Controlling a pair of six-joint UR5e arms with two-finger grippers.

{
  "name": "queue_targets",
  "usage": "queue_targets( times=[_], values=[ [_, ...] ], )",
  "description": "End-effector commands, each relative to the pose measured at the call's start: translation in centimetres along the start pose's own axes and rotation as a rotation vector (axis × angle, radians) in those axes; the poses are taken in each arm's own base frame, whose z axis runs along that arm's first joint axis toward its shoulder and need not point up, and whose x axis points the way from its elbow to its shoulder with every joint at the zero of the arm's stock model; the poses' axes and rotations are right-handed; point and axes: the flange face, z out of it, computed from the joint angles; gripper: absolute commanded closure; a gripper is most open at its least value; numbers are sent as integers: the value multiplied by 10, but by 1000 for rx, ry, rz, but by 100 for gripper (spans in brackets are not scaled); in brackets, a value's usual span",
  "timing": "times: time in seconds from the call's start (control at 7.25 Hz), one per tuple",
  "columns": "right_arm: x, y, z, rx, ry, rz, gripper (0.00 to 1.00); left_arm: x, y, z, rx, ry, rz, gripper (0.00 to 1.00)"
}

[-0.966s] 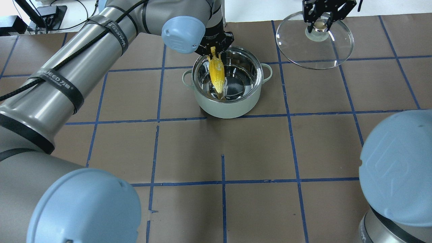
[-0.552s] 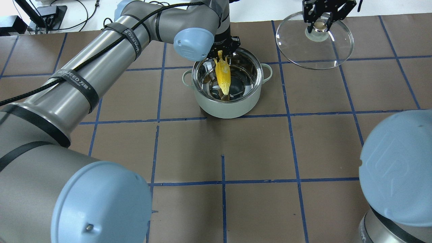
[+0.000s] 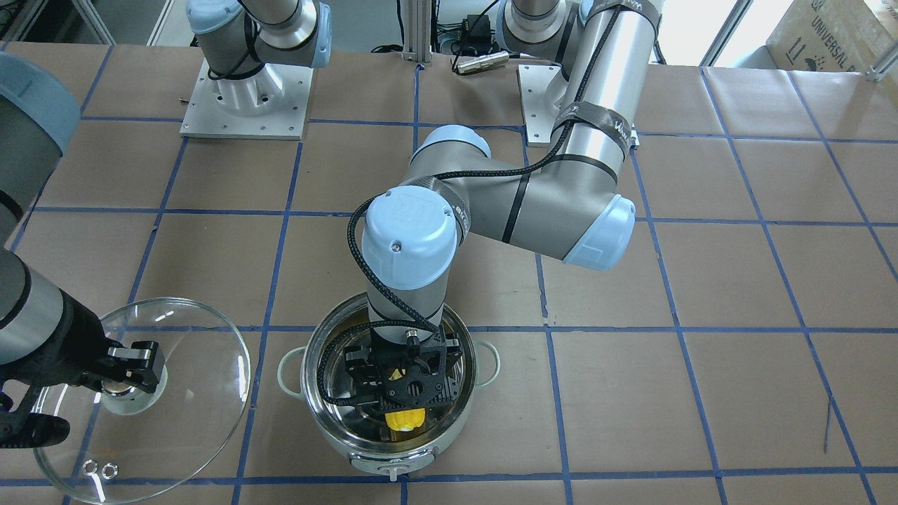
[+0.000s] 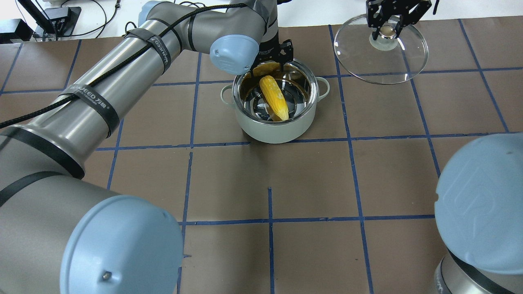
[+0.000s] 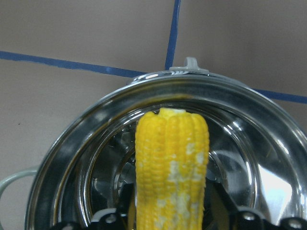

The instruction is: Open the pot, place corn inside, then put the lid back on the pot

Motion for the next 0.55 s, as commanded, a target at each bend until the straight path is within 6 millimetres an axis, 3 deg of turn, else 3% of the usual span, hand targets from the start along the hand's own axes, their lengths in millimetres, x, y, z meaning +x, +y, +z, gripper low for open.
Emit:
queue_targets(
  times=[0.0, 0.28, 0.41],
  values=[
    [-2, 1, -4, 0, 0, 1, 83, -22, -10, -9, 3, -10, 27, 0],
    [-28, 6, -24, 22, -3, 6, 83, -83, -35, -44, -4, -23, 76, 0],
    [-61, 11, -24, 21, -3, 12, 84, -118, -43, -59, -12, -31, 85, 0]
  ],
)
